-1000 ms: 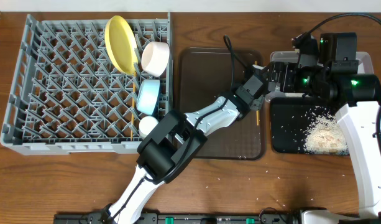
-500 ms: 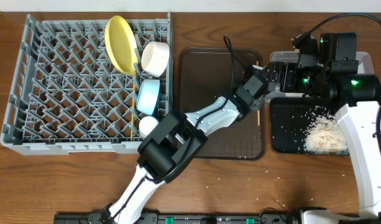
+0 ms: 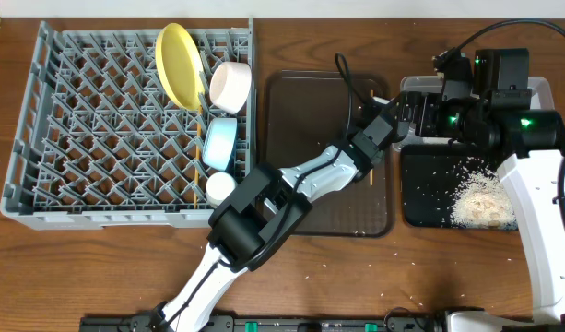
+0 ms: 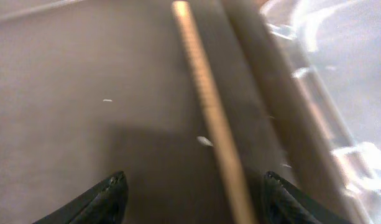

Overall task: Sort waste into correct bins and load items into the dishwasher
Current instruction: 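Move the left gripper back to the remaining chopstick on the tray, then grasp the second chopstick with the left gripper and lift it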

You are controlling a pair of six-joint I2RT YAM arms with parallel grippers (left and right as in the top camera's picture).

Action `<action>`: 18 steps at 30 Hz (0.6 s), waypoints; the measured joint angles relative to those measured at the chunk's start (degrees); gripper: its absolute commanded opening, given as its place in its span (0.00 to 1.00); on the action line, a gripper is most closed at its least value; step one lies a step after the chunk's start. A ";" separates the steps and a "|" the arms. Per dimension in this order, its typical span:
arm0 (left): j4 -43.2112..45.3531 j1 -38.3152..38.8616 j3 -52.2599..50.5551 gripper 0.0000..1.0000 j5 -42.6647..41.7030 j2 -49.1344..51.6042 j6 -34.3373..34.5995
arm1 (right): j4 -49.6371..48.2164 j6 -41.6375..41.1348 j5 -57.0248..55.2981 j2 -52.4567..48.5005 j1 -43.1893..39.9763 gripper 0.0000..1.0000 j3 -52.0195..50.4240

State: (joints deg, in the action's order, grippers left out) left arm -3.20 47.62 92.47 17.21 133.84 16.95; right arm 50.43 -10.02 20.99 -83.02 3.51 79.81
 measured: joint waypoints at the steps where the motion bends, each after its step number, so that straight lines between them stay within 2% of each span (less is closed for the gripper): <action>1: -0.48 0.04 0.11 0.66 1.29 0.00 -0.04 | 0.00 0.00 0.00 0.00 0.00 0.99 0.00; 10: -6.14 0.02 0.68 0.65 6.91 -0.63 1.79 | -0.02 0.00 0.00 0.00 0.00 0.99 0.00; 18: -12.52 -2.08 1.40 0.65 2.43 -1.95 5.95 | -0.07 0.00 0.00 0.00 0.00 0.99 0.00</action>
State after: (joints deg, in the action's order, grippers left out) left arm -15.73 45.54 93.86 19.64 131.90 22.90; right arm 50.37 -10.02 20.99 -83.02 3.51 79.81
